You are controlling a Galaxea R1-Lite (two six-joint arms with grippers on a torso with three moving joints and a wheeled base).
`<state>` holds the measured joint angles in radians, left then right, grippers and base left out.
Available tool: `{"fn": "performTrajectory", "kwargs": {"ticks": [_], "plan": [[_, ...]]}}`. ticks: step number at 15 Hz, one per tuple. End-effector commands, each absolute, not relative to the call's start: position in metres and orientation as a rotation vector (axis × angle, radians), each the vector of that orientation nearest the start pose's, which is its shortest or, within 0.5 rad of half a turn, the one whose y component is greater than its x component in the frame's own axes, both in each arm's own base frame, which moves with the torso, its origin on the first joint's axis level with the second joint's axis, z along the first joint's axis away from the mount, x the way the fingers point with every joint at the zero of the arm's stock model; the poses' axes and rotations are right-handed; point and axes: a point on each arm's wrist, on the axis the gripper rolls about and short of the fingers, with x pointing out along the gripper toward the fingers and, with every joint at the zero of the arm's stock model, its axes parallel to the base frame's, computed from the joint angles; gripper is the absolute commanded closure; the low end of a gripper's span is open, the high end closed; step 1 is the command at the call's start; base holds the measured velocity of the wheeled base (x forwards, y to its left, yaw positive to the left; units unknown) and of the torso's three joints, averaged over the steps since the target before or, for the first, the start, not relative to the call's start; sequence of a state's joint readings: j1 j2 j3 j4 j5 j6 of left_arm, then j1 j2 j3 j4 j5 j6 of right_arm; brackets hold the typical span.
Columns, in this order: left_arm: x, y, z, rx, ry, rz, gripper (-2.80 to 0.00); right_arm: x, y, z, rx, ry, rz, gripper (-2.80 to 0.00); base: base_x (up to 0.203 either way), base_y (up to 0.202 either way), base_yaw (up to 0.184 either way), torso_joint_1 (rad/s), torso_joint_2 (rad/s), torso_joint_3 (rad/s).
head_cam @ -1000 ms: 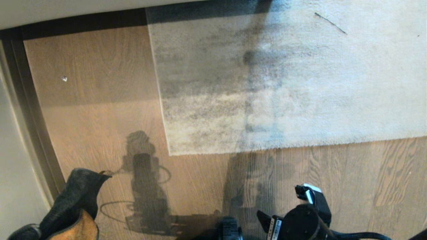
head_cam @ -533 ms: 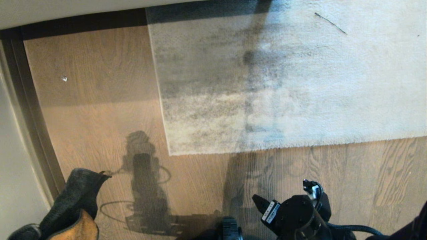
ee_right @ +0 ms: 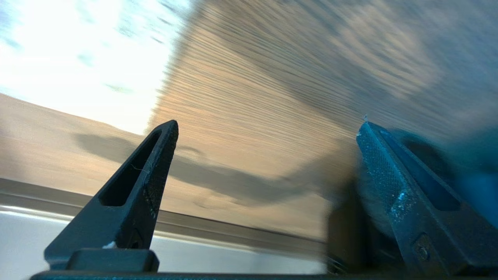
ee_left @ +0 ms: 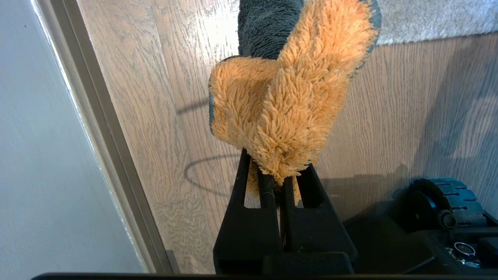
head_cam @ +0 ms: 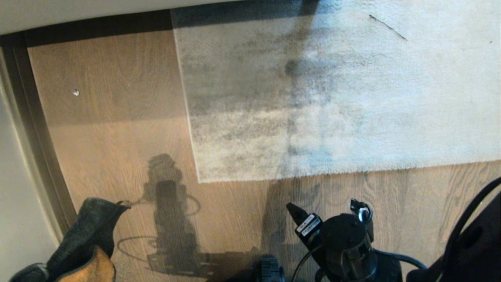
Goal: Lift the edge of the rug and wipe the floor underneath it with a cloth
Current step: Lift up the carpet
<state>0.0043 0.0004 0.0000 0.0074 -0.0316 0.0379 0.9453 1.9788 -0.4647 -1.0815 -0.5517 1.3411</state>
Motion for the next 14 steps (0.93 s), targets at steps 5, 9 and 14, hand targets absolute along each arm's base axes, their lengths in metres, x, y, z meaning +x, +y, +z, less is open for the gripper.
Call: {"fn": "performTrajectory", "kwargs": {"ticks": [5, 9, 14], "plan": [[-0.023, -0.001, 0.075, 0.038, 0.007, -0.028, 0.0, 0.192, 0.243, 0.052, 1.078, 0.44, 0.173, -2.8, 0.0, 0.0, 0.0, 0.0, 0.0, 0.0], [-0.023, -0.001, 0.075, 0.038, 0.007, -0.028, 0.0, 0.197, 0.251, 0.044, 1.071, 0.369, 0.242, -2.8, 0.0, 0.0, 0.0, 0.0, 0.0, 0.0], [-0.023, -0.001, 0.075, 0.038, 0.007, -0.027, 0.0, 0.207, 0.264, 0.023, 1.007, 0.345, 0.265, -2.8, 0.0, 0.0, 0.0, 0.0, 0.0, 0.0]]}}
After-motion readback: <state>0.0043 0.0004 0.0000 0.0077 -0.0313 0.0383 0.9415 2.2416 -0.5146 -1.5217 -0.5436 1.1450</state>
